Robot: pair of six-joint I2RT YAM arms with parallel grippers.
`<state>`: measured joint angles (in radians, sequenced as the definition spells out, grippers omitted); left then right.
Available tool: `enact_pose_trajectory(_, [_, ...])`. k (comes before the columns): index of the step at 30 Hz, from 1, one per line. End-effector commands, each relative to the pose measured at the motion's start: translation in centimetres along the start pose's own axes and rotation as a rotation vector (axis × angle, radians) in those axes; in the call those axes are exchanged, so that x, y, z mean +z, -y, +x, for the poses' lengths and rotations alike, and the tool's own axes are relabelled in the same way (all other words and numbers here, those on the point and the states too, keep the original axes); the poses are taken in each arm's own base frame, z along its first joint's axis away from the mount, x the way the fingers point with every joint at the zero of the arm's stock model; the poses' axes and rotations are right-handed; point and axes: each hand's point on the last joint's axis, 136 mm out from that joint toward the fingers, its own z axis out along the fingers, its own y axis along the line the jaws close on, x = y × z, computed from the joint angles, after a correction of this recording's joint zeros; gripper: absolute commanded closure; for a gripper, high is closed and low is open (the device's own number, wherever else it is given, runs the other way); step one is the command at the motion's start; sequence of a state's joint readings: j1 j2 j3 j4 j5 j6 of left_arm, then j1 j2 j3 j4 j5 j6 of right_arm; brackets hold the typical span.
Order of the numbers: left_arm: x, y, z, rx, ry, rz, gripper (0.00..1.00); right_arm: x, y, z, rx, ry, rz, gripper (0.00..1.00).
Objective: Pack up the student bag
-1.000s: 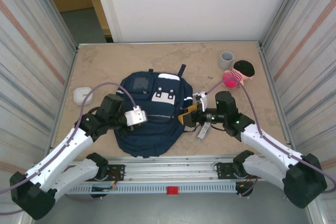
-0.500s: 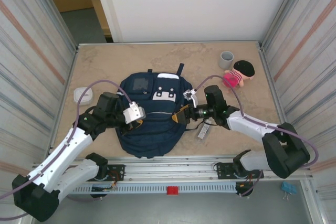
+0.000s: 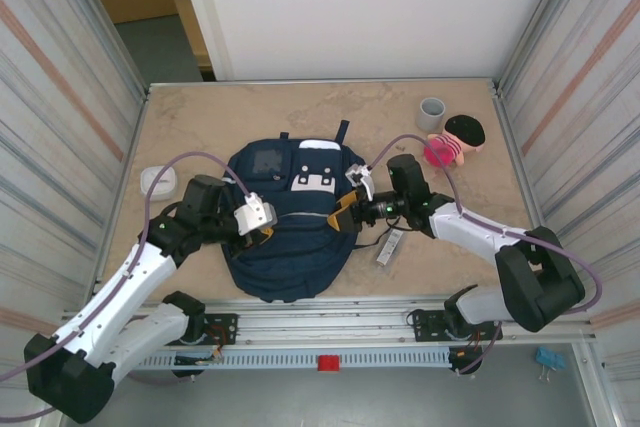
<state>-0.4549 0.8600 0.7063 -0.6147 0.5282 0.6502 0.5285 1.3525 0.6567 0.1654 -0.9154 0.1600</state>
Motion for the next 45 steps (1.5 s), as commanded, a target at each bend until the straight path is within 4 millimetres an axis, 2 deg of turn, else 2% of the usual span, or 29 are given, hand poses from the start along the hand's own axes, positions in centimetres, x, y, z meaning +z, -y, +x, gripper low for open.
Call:
enact_pose_trajectory(1, [-0.6, -0.2, -2.5, 0.021, 0.114, 0.009, 1.00, -0.1, -2.9, 0.8, -0.031, -0.050, -0.095, 0.33])
enact_pose_trajectory(4, [-0.7, -0.4, -2.6, 0.014, 0.119, 0.006, 1.00, -0.5, -4.0, 1.2, -0.039, -0.066, -0.113, 0.38])
enact_pose_trajectory(7, [-0.7, -0.5, -2.7, 0.009, 0.127, 0.006, 1.00, -0.7, -4.1, 1.2, -0.044, -0.068, -0.105, 0.51])
enact_pose_trajectory(9, [-0.8, -0.5, -2.8, 0.009, 0.131, 0.009, 1.00, -0.7, -3.8, 1.1, -0.047, -0.067, -0.094, 0.51])
enact_pose_trajectory(10, [-0.8, -0.4, -2.8, 0.009, 0.135, 0.012, 1.00, -0.5, -3.5, 1.1, -0.047, -0.069, -0.083, 0.49])
enact_pose_trajectory(13, [-0.9, -0.3, -3.0, 0.013, 0.144, 0.016, 1.00, -0.1, -2.4, 1.0, -0.055, -0.076, -0.041, 0.33])
enact_pose_trajectory(16, [-1.1, -0.2, -3.0, 0.018, 0.150, 0.016, 1.00, 0.0, -1.4, 0.5, -0.076, -0.068, 0.010, 0.30])
enact_pose_trajectory(19, [-1.1, -0.2, -2.9, 0.019, 0.146, 0.013, 1.00, -0.3, -1.3, 0.0, -0.099, -0.051, 0.035, 0.29])
enact_pose_trajectory(24, [-1.2, -0.2, -2.9, 0.017, 0.151, 0.009, 1.00, -1.9, -1.3, -1.2, -0.129, 0.017, 0.076, 0.25])
enact_pose_trajectory(28, [-1.1, -0.1, -2.8, 0.015, 0.151, 0.014, 1.00, -2.4, -0.6, -2.3, -0.108, 0.057, 0.079, 0.14])
enact_pose_trajectory(31, [-1.3, -0.1, -2.9, 0.017, 0.156, 0.013, 1.00, -1.6, 0.1, -2.8, -0.077, 0.048, 0.052, 0.14])
enact_pose_trajectory(36, [-1.4, 0.1, -2.9, 0.019, 0.162, 0.013, 1.00, -0.2, 0.7, -2.7, -0.068, 0.012, 0.010, 0.13])
enact_pose_trajectory(41, [-1.6, -0.1, -2.9, 0.024, 0.165, -0.003, 1.00, 0.3, 0.0, -1.2, -0.033, -0.045, -0.064, 0.15])
enact_pose_trajectory(45, [-1.6, -0.2, -3.0, 0.024, 0.168, -0.006, 1.00, 0.1, -1.3, 0.4, -0.016, -0.101, -0.097, 0.18])
